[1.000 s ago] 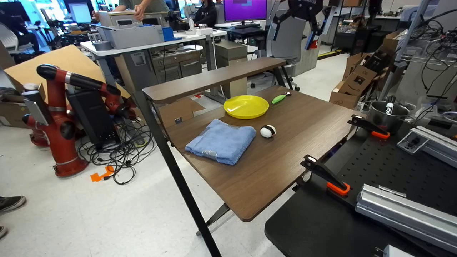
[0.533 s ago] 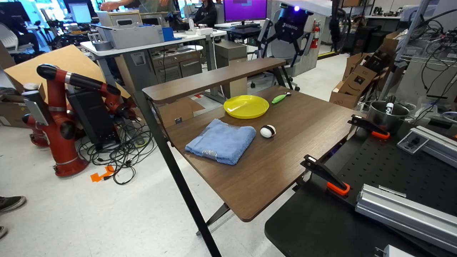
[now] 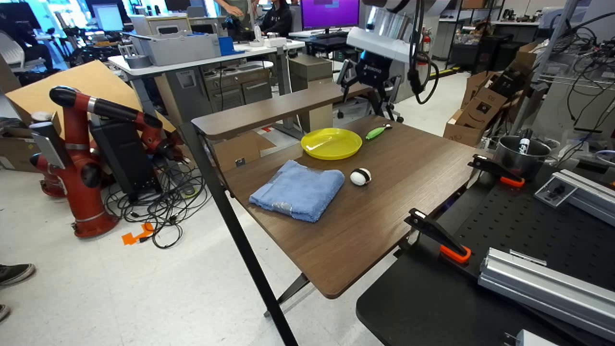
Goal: Move the yellow plate to the front right side of the table
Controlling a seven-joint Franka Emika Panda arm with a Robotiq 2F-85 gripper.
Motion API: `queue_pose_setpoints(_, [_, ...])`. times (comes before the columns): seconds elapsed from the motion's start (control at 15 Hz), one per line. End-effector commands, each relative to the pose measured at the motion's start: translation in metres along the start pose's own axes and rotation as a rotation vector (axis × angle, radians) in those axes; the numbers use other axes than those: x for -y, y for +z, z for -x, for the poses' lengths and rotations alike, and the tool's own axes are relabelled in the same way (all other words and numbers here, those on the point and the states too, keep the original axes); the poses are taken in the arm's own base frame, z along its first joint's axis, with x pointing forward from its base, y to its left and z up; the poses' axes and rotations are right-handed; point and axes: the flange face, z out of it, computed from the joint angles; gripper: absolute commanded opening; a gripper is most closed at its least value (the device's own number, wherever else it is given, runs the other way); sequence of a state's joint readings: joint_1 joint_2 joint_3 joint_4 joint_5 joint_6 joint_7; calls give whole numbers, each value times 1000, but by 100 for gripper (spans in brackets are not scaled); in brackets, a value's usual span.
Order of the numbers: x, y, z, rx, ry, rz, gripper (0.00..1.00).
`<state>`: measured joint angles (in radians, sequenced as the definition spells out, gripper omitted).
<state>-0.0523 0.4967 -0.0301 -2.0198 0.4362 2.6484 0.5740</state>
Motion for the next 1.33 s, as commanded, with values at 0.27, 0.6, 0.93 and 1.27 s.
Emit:
queue_pose_setpoints(0.27, [-7,46,-25,-45,66,21,100])
queue_pose_setpoints(0.6, [-12,73,-31,-42,94,42,100])
queue_pose_setpoints(0.93, [-13,95,-35,-39,121,62,100])
queue_pose_setpoints(1.27, [-11,104,-42,-48,147,67,100])
